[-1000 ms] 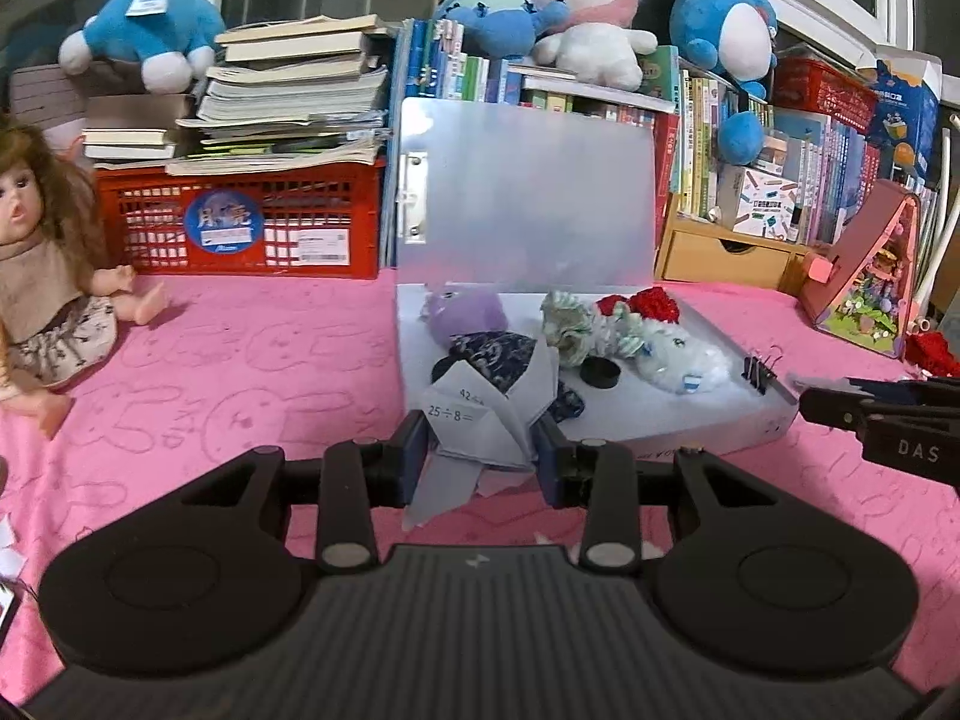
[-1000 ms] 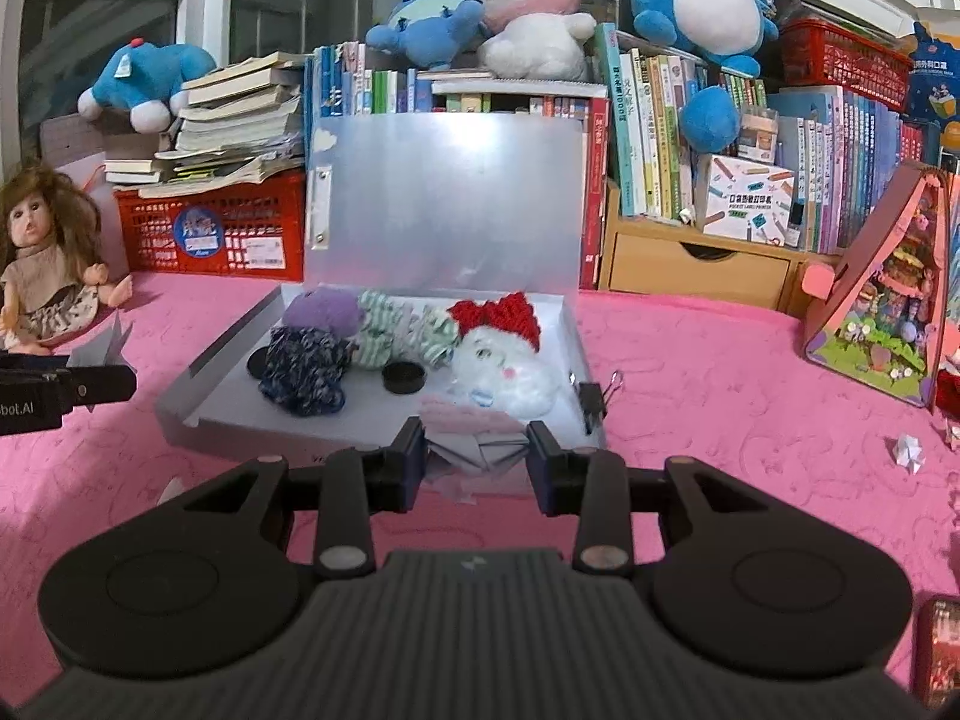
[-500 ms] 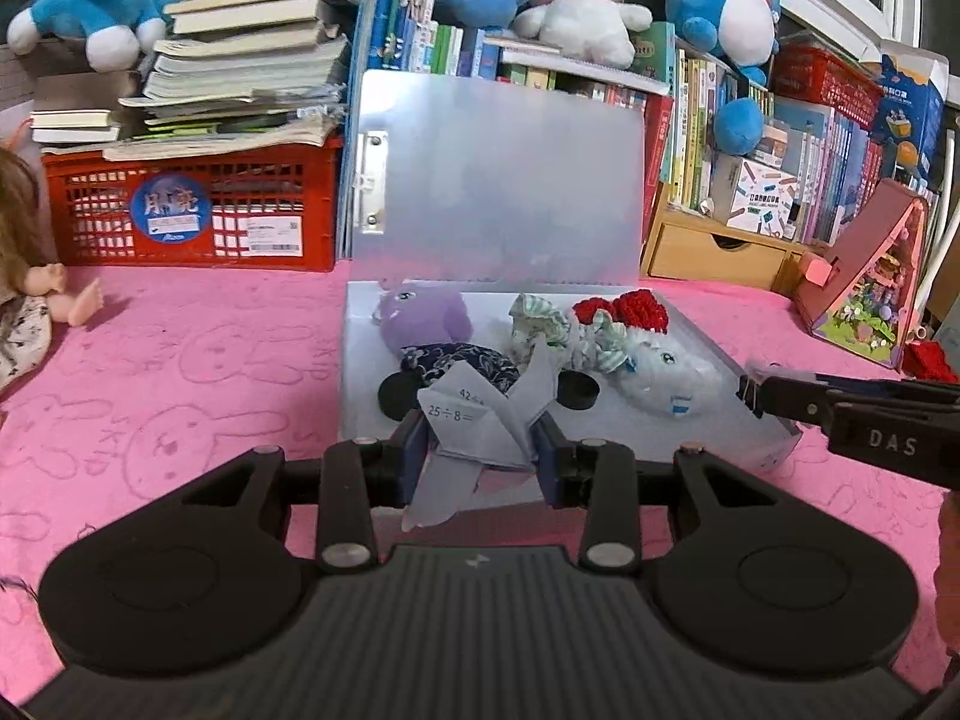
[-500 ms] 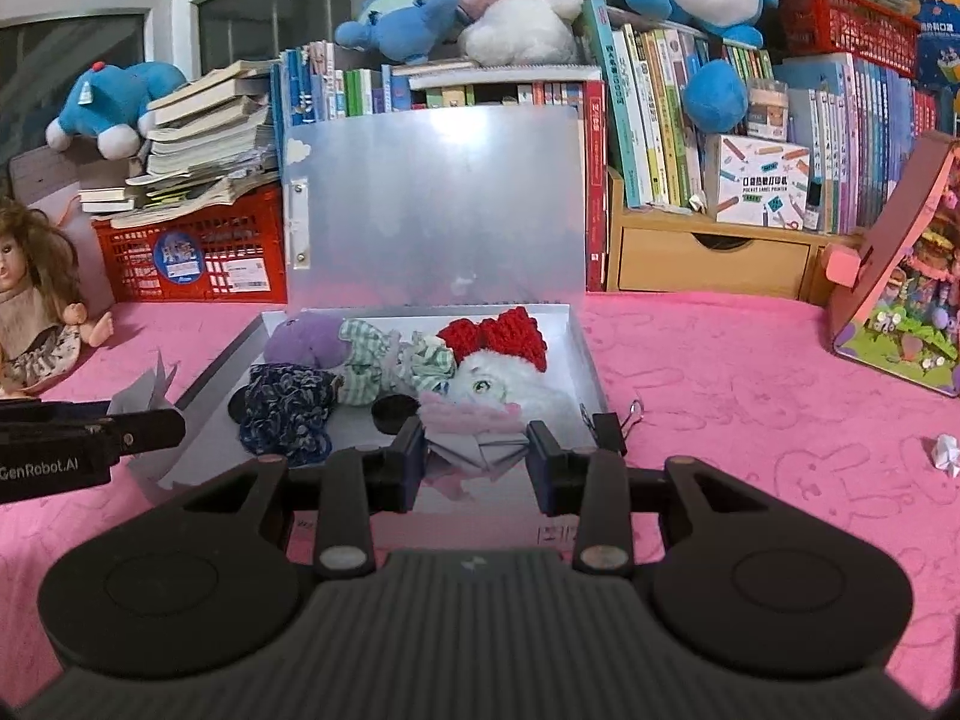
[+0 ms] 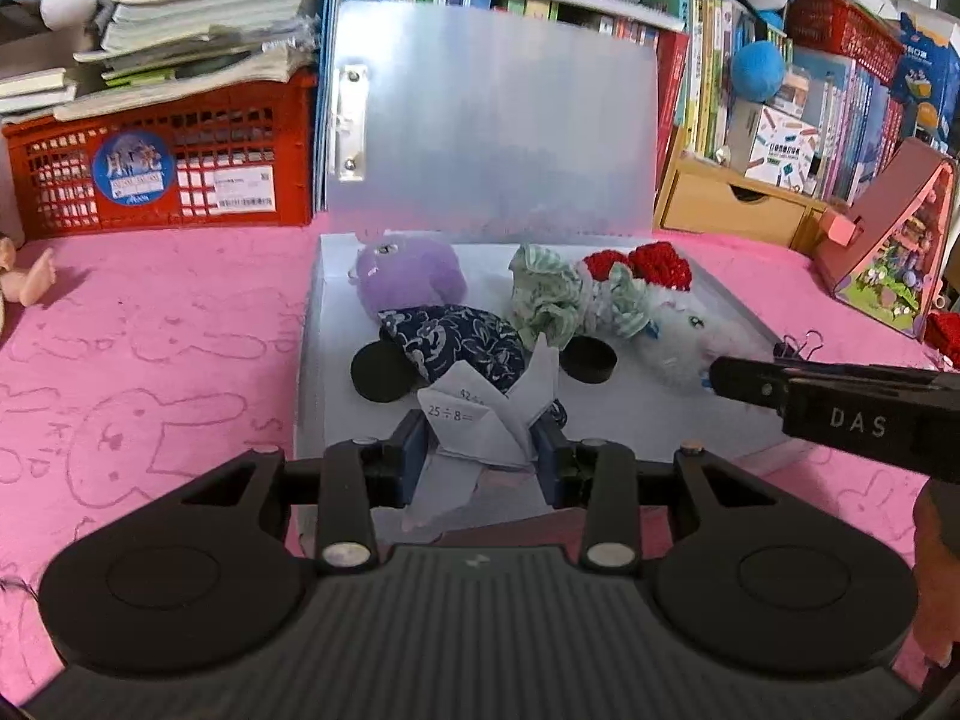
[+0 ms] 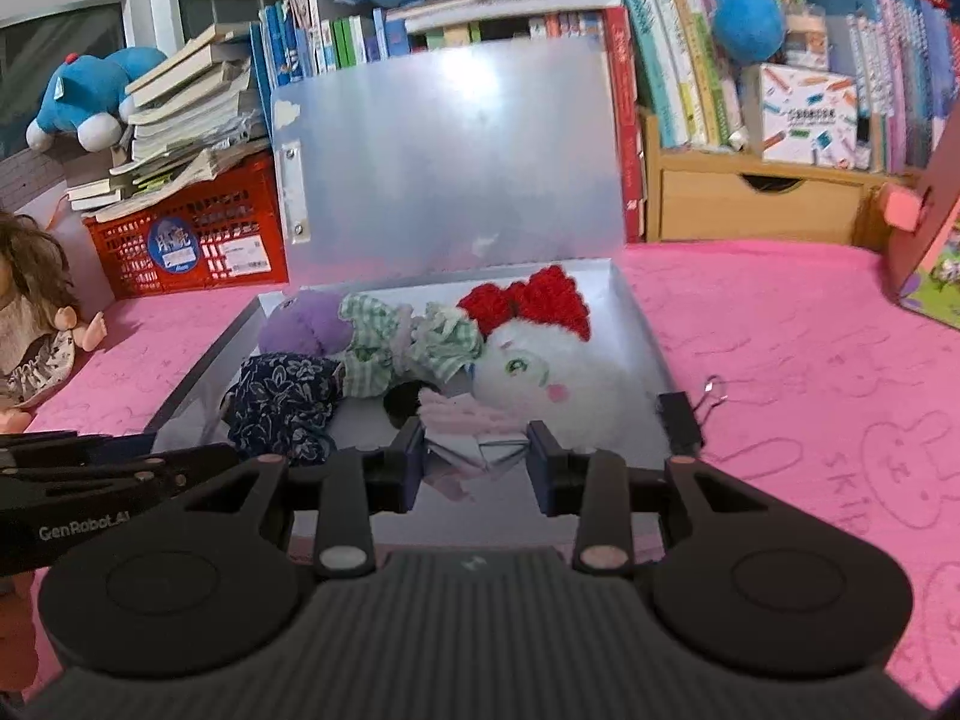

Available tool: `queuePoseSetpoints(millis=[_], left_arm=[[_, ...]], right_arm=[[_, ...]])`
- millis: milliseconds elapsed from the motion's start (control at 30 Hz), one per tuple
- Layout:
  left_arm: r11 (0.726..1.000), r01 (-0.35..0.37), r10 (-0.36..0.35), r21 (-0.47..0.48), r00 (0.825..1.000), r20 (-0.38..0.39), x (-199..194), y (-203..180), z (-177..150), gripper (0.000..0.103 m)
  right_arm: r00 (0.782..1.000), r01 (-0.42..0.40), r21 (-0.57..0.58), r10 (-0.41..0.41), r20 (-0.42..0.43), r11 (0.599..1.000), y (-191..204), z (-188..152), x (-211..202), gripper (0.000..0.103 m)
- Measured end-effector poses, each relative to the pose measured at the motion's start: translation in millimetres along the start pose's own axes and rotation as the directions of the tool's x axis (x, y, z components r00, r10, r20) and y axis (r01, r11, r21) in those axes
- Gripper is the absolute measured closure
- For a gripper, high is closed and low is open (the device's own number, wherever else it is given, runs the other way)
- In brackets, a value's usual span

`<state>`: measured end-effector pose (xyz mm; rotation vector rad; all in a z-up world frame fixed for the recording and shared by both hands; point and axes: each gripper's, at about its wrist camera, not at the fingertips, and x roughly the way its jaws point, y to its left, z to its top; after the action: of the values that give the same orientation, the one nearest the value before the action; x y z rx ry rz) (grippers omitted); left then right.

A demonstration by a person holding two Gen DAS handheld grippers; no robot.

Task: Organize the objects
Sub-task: 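Carry the folded paper and tissue with both tools into the box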

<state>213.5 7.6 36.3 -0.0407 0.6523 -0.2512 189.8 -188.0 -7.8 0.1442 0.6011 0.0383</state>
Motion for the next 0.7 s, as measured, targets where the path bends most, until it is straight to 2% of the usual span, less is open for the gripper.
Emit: queuePoseSetpoints(millis=[233, 467, 567, 700], left_arm=[[1.0, -0.012, 0.013, 0.023, 0.999, -0.053, 24.8, 1.0, 7.0, 0.06], [0.998, -0.043, 0.048, 0.043, 0.993, -0.111, 49.4, 2.0, 15.4, 0.06], [0.996, -0.068, 0.073, 0.052, 0.991, -0.112, 57.5, 3.4, 19.8, 0.06], [0.997, -0.06, 0.065, 0.039, 0.989, -0.13, 65.9, 6.6, 29.4, 0.06]], right_arm=[[0.999, -0.005, 0.039, 0.007, -0.054, 0.999, -10.4, -1.6, 23.2, 0.062], [0.998, 0.023, 0.046, -0.02, -0.063, 0.999, -16.7, 3.0, 36.1, 0.062], [0.997, 0.038, 0.053, -0.034, -0.069, 0.998, -20.4, 8.1, 42.5, 0.063], [0.996, 0.059, 0.059, -0.055, -0.072, 0.996, -24.2, 13.1, 49.7, 0.063]])
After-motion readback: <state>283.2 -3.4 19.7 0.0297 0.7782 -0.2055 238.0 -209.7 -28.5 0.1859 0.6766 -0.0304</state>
